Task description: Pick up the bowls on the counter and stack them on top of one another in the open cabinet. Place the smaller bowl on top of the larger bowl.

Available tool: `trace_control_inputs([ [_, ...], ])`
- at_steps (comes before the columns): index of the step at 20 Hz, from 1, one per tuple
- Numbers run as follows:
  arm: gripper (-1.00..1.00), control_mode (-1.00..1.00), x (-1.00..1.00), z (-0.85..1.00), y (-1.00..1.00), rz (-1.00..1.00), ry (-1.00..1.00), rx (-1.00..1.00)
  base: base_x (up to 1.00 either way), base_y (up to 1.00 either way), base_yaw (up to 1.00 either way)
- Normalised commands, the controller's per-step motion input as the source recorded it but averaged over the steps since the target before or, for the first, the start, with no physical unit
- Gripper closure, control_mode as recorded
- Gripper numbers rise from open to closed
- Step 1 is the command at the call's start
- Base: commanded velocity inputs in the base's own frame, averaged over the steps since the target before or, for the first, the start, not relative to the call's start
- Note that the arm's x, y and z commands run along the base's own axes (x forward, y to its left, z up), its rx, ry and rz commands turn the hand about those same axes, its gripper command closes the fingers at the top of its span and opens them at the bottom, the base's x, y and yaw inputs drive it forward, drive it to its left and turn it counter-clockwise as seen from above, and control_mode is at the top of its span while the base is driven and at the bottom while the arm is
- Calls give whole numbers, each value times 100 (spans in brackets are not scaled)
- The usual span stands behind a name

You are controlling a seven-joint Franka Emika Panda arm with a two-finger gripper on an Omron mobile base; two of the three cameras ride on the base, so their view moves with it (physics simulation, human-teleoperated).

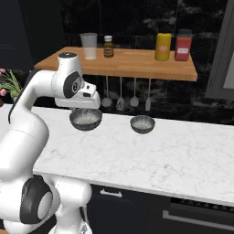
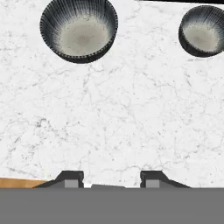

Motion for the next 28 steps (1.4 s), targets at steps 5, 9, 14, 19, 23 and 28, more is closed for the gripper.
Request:
trace_control_inputs([
  [5, -100, -100, -37, -3, -48, -5, -1, 1, 0, 0, 0],
  [9, -100, -100, -80, -22, -100, -30, 0, 8, 0, 0, 0],
  [14, -100, -100, -46, -21, -100, -42, 0, 7, 0, 0, 0],
  [19, -100, -100, -1, 1, -100, -23, -15, 22, 0, 0, 0],
  [23, -100, -100, 1, 0, -100, -12, -18, 30, 0, 0, 0],
  [28, -100, -100, 62, -10, -85, 0, 0, 17, 0, 0, 0],
])
